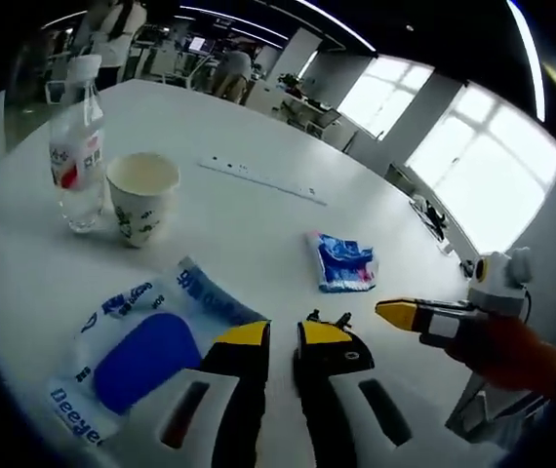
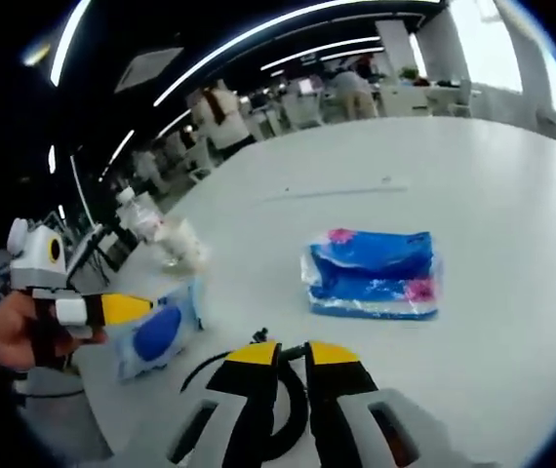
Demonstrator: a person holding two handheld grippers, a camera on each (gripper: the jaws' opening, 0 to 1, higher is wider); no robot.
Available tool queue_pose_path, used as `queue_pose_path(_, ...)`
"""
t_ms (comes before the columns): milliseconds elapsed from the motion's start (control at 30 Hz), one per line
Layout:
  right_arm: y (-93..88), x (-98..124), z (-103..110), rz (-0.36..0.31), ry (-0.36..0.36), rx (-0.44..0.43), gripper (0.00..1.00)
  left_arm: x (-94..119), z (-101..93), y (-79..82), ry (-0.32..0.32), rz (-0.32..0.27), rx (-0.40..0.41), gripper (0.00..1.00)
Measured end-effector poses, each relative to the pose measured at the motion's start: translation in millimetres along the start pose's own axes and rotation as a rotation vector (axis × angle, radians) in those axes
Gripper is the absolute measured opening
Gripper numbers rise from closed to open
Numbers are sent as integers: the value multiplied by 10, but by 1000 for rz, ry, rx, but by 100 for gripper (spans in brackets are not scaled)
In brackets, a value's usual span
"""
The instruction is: Arrange the tabletop items into an orderly group along one side of the table until the central work area is clear of visible clutter.
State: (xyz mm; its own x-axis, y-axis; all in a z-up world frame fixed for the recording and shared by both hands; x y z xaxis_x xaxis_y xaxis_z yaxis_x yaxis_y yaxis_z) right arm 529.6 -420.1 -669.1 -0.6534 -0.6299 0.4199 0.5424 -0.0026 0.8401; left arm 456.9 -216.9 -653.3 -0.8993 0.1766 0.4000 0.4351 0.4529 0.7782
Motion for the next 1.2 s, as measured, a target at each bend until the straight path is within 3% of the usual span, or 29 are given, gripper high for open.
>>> queue_pose_path(633,-366,176,470,30,52,9,9,729,408,-313,79,12,1,8)
queue_pose_path(1200,-708,617,653,17,22,-60,12,1289,761,-344,141,-10,28,9)
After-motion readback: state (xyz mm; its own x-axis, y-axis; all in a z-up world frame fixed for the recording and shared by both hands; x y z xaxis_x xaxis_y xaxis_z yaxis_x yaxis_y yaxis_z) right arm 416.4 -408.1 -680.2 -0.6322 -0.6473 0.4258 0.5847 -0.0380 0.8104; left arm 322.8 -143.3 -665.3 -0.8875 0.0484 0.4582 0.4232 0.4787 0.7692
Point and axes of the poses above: the point that each gripper's makers call its tool centre point, and the gripper's own axes: x roughly backward along the fingers, z roughly to its left, y roughly out of its top, the point moved 7 cm from there along x, roughly backward along the fingers, and after that the axes turned 15 degrees about -z, right-handed, at the moved point
